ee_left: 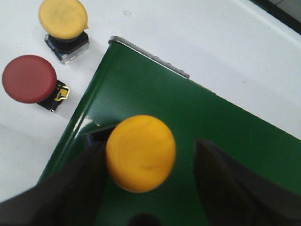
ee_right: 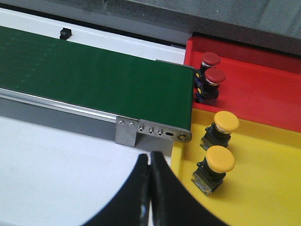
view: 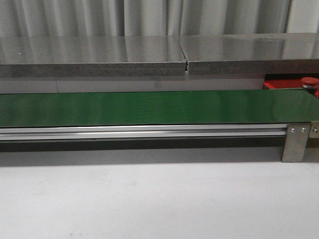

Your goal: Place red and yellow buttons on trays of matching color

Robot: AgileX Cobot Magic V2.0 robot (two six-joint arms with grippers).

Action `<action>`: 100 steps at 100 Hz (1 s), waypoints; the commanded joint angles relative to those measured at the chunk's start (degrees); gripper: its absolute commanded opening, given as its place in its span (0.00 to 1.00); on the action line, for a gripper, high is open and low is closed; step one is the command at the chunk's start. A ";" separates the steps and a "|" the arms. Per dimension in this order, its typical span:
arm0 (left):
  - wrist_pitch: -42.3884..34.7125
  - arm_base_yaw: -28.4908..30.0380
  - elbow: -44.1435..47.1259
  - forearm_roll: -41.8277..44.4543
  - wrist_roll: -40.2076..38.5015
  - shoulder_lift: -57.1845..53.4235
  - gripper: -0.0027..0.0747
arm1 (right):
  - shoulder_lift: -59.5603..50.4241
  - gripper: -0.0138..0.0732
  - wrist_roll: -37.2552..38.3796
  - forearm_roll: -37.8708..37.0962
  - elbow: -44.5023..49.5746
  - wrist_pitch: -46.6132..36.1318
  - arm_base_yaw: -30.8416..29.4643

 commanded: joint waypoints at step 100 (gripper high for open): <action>-3.50 7.33 -2.88 -1.53 -2.09 1.07 0.68 | 0.30 0.08 -0.47 0.49 -1.39 -3.95 0.08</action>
